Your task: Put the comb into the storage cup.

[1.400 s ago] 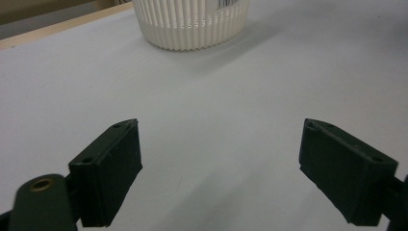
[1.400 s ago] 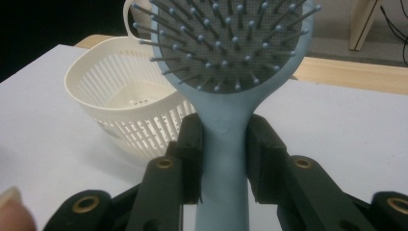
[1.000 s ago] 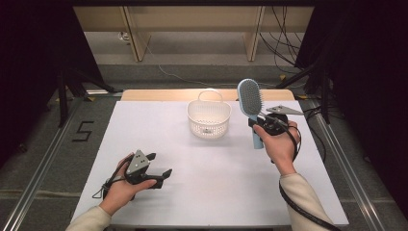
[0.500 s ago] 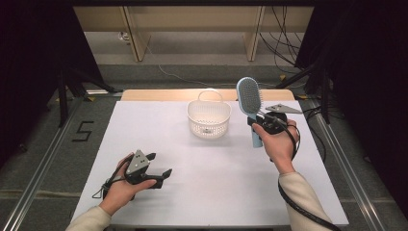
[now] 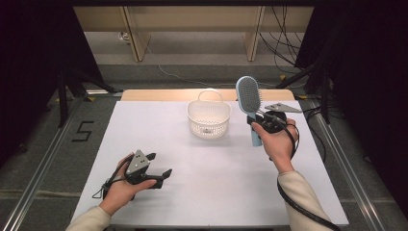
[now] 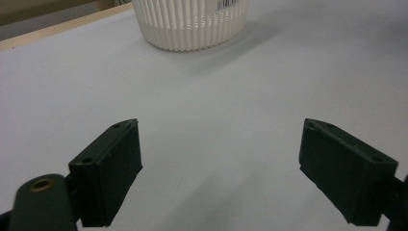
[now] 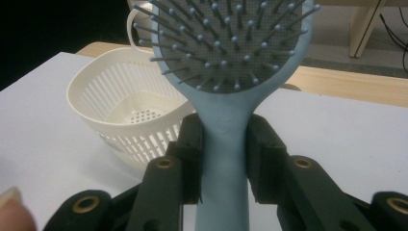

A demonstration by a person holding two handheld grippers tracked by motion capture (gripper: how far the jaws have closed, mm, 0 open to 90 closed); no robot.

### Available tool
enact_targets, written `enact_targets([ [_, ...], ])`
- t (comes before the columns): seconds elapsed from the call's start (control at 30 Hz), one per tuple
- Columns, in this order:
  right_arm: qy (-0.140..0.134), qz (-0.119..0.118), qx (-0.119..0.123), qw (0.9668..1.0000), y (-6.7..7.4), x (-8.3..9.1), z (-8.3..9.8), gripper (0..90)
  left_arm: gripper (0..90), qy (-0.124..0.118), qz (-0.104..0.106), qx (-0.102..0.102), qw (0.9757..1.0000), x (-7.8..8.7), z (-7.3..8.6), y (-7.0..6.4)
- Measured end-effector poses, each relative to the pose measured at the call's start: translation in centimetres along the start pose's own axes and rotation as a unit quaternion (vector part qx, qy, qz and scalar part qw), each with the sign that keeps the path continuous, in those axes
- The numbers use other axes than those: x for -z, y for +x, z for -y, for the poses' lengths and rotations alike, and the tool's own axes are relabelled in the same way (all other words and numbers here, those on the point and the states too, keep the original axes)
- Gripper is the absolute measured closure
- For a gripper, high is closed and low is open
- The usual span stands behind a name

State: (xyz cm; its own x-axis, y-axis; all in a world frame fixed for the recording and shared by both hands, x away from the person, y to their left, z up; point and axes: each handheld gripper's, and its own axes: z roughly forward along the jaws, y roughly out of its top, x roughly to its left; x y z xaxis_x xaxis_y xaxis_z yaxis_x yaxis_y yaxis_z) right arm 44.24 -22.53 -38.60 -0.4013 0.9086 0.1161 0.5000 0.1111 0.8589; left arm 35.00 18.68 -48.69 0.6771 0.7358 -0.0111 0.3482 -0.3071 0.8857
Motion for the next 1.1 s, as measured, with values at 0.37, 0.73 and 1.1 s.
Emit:
enact_targets([
  [0.37,-0.003,-0.001,0.0,1.0,0.14,-0.24,-0.25,70.7,14.3,-0.001,0.0,-0.001,1.0,0.01,-0.01,0.01],
  [0.73,-0.006,-0.005,-0.001,1.0,0.31,-0.52,-0.51,70.7,14.3,0.0,0.0,-0.001,1.0,0.01,-0.01,0.0],
  [1.1,-0.007,-0.009,0.0,0.9999,0.58,-0.85,-0.77,70.7,14.3,0.001,0.0,-0.001,1.0,-0.03,0.01,0.0],
])
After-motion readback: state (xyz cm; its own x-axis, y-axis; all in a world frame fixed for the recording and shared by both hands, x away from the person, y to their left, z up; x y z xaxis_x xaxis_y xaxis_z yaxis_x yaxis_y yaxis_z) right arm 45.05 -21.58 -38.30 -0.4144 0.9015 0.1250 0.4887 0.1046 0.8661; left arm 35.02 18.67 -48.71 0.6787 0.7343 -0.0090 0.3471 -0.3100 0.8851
